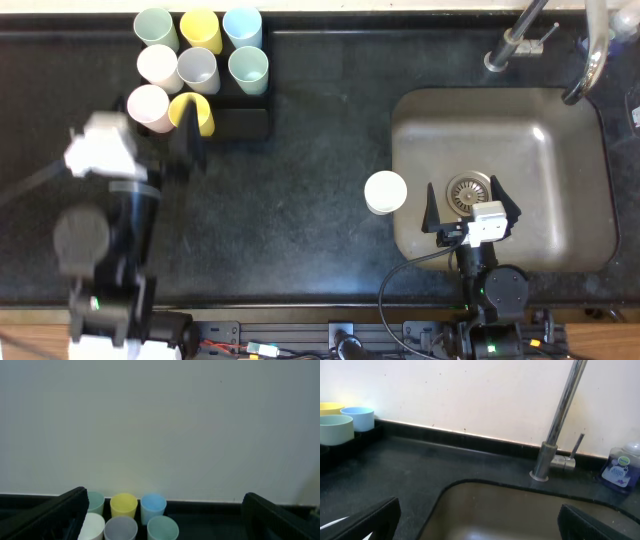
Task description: Store Cups
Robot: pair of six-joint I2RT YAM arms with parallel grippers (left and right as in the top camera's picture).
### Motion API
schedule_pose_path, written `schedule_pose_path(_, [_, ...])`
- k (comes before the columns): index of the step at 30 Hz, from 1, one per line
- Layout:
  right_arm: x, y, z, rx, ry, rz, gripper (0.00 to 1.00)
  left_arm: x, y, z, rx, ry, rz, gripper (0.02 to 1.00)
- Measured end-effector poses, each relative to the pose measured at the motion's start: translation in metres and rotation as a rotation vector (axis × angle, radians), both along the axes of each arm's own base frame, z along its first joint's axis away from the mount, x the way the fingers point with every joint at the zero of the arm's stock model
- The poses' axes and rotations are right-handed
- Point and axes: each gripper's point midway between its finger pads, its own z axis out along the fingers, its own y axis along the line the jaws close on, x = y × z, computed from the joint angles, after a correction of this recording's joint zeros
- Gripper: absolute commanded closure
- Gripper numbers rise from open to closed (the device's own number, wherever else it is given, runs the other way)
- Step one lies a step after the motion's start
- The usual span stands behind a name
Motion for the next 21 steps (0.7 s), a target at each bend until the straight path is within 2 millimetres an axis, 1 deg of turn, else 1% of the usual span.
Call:
schedule_pose_path(2, [0.000, 0.000, 0.000, 0.000, 0.000, 0.000, 0.005, -0.019, 0.000, -0.013, 0.016, -0.039, -0.009, 0.018])
schedule_pose_path(4, [0.000, 0.000, 0.000, 0.000, 0.000, 0.000, 0.003, -0.033, -0.001, -0.027, 0.026, -0.069, -0.020, 0.018])
schedule_pose_path(7, [0.000, 0.000, 0.000, 0.000, 0.001, 0.000, 0.003, -0.043, -0.004, -0.049, 0.039, -0.104, -0.043, 0.018])
schedule_pose_path(13, [0.000, 0.000, 0.000, 0.000, 0.000, 0.000, 0.003, -0.047, -0.011, -0.099, 0.051, -0.106, -0.082, 0.018])
schedule_pose_path(16, [0.000, 0.000, 0.000, 0.000, 0.000, 0.000, 0.003, -0.046, -0.012, -0.127, 0.061, -0.044, -0.087, 0.018])
schedule_pose_path(18, [0.000, 0.000, 0.000, 0.000, 0.000, 0.000, 0.003, -0.045, -0.012, -0.137, 0.075, -0.017, -0.085, 0.018])
schedule_pose_path(21, [0.000, 0.000, 0.000, 0.000, 0.000, 0.000, 0.005, -0.045, -0.012, -0.143, 0.102, 0.004, -0.082, 0.018])
